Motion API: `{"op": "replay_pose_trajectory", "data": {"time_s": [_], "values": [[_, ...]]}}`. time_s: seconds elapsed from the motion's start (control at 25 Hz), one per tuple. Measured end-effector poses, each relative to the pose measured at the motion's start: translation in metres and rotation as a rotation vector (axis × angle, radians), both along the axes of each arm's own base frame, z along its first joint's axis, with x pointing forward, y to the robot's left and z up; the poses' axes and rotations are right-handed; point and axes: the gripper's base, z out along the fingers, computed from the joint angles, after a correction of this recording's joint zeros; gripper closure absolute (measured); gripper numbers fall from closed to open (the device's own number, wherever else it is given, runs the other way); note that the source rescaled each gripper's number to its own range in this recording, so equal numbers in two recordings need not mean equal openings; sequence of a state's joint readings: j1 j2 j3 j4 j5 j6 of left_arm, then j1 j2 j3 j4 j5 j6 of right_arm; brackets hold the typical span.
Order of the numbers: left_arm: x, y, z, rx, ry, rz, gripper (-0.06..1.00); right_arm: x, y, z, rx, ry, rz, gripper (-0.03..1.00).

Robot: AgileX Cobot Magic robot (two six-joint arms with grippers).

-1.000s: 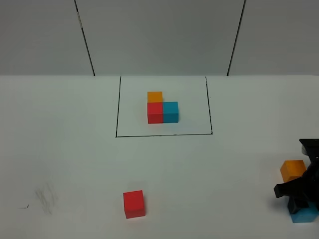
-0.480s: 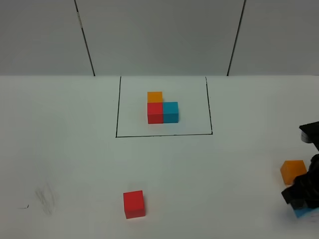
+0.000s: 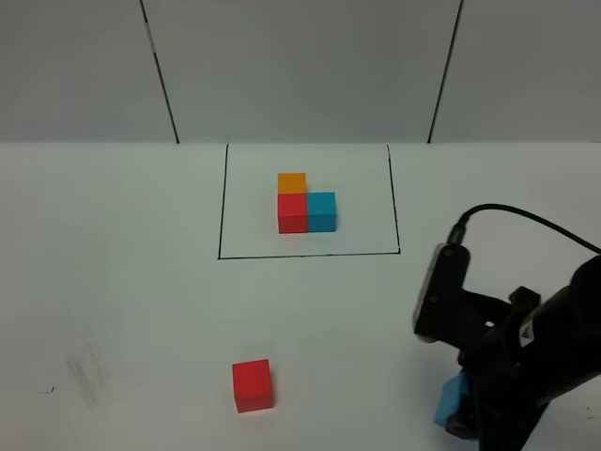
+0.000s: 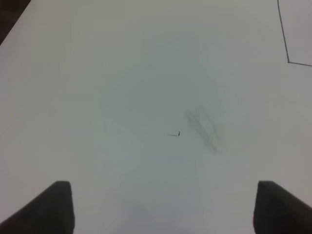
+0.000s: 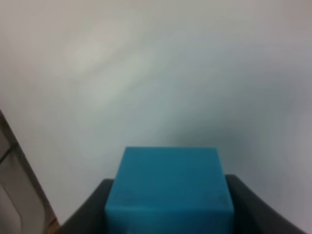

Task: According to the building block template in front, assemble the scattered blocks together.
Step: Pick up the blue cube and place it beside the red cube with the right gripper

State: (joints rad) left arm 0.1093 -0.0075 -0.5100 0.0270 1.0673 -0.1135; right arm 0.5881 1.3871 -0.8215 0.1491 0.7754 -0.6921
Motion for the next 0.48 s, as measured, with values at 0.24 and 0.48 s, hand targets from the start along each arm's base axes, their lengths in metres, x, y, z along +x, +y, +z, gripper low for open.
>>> {"op": "replay_pose_trajectory", "data": {"time_s": [0.24,0.48], "values": [[0.000,0.000,0.000,-0.001,0.000,0.000,-0.05,0.026,0.037,0.001,-0.010,-0.073,0.159,0.95],[0.000,0.000,0.000,-0.001,0.000,0.000,-0.05,0.065,0.075,-0.019,-0.082,-0.039,0.284,0.95]]}}
